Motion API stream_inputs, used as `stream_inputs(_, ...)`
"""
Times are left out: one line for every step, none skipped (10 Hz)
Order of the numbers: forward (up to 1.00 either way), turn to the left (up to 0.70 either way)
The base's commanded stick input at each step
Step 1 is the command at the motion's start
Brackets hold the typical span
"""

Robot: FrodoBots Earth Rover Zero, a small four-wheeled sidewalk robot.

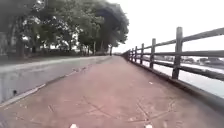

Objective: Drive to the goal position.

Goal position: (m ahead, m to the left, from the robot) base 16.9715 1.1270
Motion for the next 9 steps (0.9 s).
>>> stream_inputs(1.0, -0.27)
stream_inputs(1.0, -0.3)
stream_inputs(1.0, -0.33)
stream_inputs(1.0, -0.36)
stream_inputs(1.0, -0.4)
stream_inputs(1.0, -0.23)
stream_inputs(1.0, -0.03)
stream_inputs(1.0, 0.0)
stream_inputs(1.0, 0.0)
